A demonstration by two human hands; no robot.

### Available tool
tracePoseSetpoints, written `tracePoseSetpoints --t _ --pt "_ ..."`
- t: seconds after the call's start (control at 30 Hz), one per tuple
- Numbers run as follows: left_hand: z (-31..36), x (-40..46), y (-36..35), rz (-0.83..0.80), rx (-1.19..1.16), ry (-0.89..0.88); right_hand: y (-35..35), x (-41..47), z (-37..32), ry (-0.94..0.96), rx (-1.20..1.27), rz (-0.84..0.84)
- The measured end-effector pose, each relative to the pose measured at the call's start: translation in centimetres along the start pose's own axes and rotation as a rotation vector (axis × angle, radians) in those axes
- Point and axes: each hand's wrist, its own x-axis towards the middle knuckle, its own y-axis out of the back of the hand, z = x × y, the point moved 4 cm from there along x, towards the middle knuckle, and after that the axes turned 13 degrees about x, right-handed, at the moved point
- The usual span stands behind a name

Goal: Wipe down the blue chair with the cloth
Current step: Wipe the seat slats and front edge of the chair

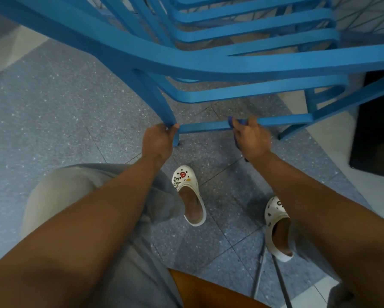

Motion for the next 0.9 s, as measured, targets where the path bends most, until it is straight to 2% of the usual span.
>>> tracePoseSetpoints --t 0.1,0.2,0.27,0.4,0.47,0.7,0.8,0.9 --pt "0.9 -1.2 -1.9 -0.166 0.141 0.064 0.7 -1.2 2.8 -0.151 0.090 0.103" --pt "4.1 -2.0 -3.0 -0.275 0.107 -0.117 0.2 -1.8 2.6 -0.290 0.140 0.132" --pt "6.6 -2.5 -3.4 -0.340 0.055 -0.243 -0.4 -1.8 1.3 -0.281 0.178 0.101" --pt "10.5 -3.0 -4.6 -0.396 0.162 -0.434 -0.9 -1.4 -0.1 -0.140 0.174 -0.036" --pt "11.7 -3.1 -5.5 -0.446 0.211 -0.490 -0.2 -1.5 1.5 -0.140 0.183 -0.055" --pt "14.3 -3.8 -7.3 -0.566 0.208 -0.527 3.6 -3.8 10.9 -0.496 0.320 0.184" --pt "14.8 -4.0 -7.5 -0.554 0.209 -0.515 3.0 -3.5 10.7 -0.609 0.443 0.262" --pt "15.5 -4.2 -7.4 -0.527 0.224 -0.491 1.3 -2.6 7.2 -0.547 0.417 0.178"
